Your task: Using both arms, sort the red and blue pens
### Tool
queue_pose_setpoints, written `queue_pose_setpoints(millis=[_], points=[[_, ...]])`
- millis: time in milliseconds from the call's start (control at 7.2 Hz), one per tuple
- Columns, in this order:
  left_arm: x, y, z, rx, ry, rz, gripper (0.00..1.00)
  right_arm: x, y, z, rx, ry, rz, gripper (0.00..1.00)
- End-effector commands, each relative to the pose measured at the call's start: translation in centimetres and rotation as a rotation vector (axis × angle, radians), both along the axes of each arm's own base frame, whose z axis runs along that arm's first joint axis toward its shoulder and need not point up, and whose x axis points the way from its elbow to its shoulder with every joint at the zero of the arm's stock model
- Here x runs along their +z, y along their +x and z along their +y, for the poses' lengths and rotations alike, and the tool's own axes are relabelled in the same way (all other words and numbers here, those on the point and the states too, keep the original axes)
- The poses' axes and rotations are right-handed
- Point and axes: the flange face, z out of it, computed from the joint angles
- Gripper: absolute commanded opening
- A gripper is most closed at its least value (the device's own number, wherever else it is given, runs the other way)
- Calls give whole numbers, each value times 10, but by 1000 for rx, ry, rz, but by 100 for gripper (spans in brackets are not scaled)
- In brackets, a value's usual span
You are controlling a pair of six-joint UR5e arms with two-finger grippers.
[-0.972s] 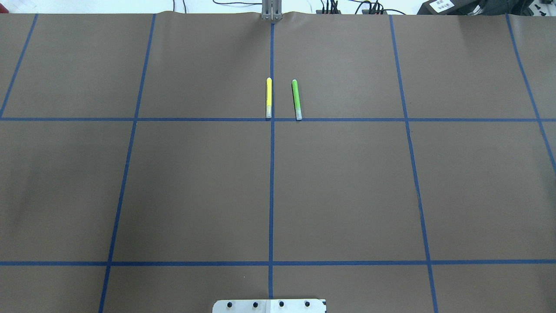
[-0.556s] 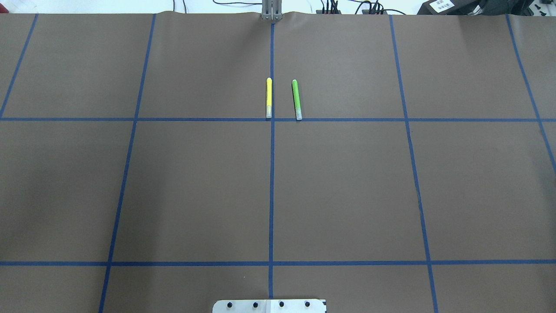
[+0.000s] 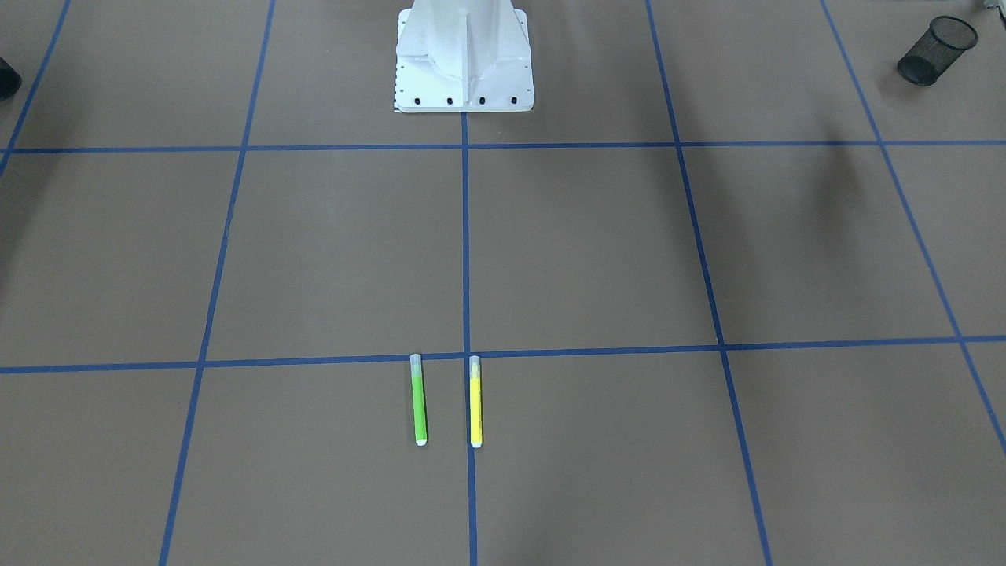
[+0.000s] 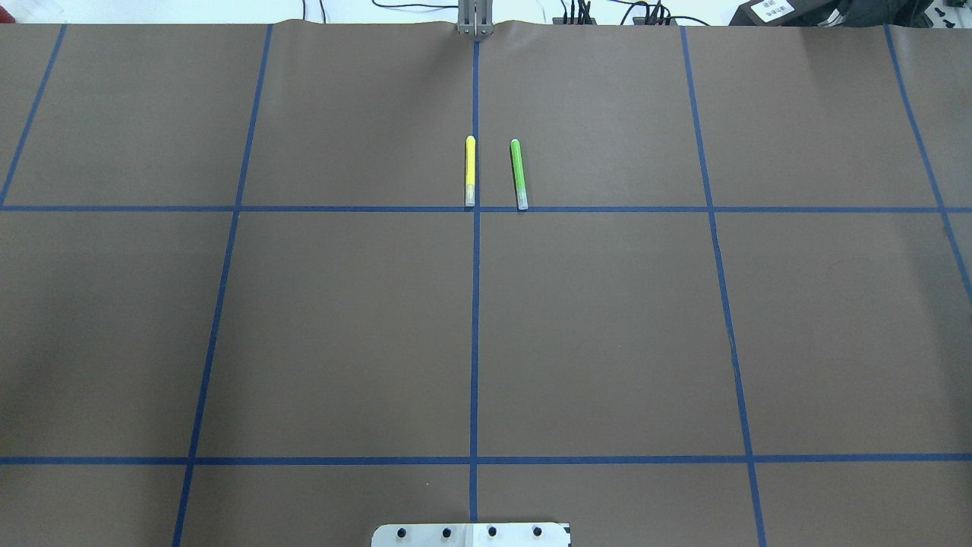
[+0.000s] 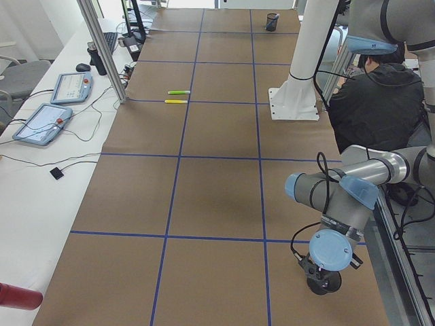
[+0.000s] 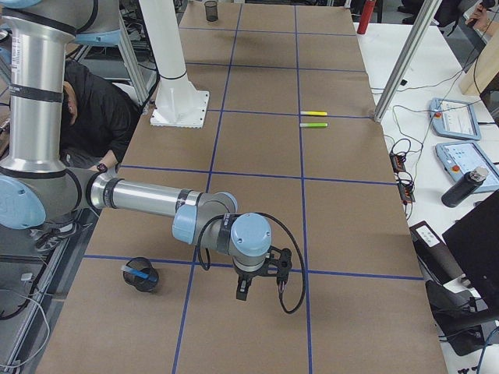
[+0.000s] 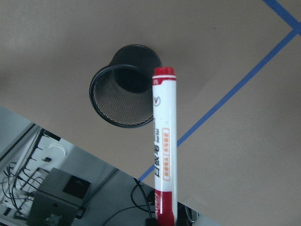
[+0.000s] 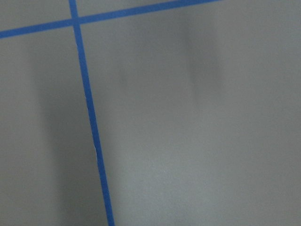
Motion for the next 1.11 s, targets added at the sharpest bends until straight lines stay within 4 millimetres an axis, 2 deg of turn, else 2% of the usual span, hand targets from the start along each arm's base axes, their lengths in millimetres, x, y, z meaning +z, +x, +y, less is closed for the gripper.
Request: queue_pose_setpoints(millis=[0,278,417,556,694,972], points=[[27,12,22,-64,-115,76,0,-14,0,-15,21,10,-18,100],[55,14,26,-72,-186,114,0,-18,0,-19,21,20,-20,100],[69,11,18,-86,-209,129,0,-18,-1,-19,22,19,-28,100],[81,0,-4,-94,-256,155,0,-19,-1,-19,22,22,-27,100],[89,-2,-10,-110,-292,177,0,-24,-1,-19,22,33,-26,100],[89,4,-1,-124,-315,192,0,-25,-1,-19,23,32,-26,100]])
